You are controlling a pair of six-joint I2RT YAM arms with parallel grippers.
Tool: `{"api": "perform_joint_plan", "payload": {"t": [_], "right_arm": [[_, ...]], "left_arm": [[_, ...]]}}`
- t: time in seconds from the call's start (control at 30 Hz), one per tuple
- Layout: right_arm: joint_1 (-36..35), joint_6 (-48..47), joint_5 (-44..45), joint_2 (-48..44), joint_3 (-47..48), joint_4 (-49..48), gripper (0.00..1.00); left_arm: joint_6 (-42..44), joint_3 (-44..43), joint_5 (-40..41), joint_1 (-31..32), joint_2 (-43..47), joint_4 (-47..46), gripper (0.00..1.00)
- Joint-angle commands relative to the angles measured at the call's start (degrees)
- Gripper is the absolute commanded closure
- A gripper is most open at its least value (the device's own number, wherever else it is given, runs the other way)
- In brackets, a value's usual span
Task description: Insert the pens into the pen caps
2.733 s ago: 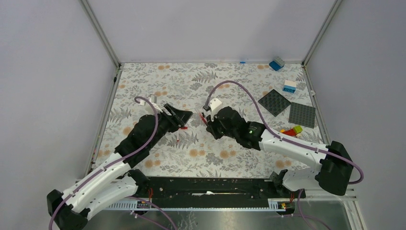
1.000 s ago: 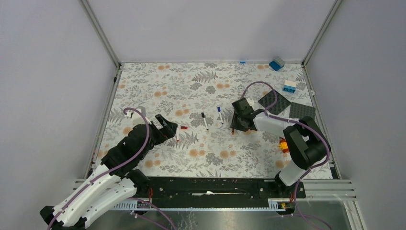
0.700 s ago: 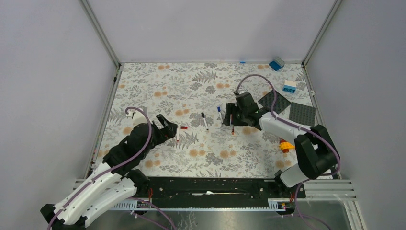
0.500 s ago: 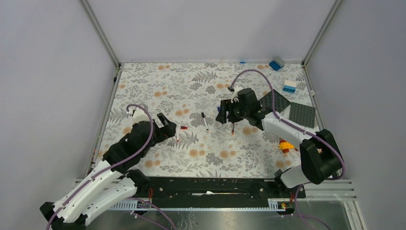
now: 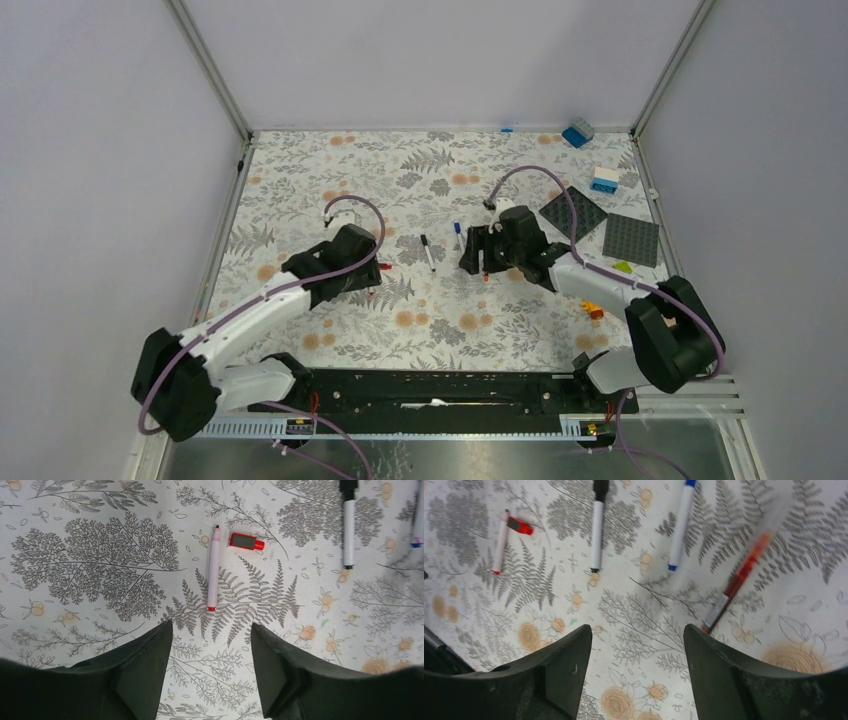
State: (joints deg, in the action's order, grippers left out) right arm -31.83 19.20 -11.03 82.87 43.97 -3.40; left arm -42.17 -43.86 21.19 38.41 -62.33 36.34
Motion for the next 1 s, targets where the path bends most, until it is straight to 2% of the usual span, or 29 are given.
{"api": "perform_joint_plan", "payload": {"t": [0.0, 0.33, 0.97], "right_arm": [[-0.3, 1.2, 5.1, -5.9, -5.2, -5.8, 0.26], [-0.2, 1.2, 6.5, -8.1, -9.0, -9.1, 0.25], [0.4, 1.4, 5.6, -5.4, -7.7, -8.6, 0.25]], "left_arm": [[5.0, -3.9, -5.7, -3.5, -6.3, -4.5, 0.39], [8.2, -6.4, -10.0, -8.1, -19.1, -9.6, 0.51], [9.3, -7.4, -10.8, -10.6, -28.0, -13.3, 0.63]]}}
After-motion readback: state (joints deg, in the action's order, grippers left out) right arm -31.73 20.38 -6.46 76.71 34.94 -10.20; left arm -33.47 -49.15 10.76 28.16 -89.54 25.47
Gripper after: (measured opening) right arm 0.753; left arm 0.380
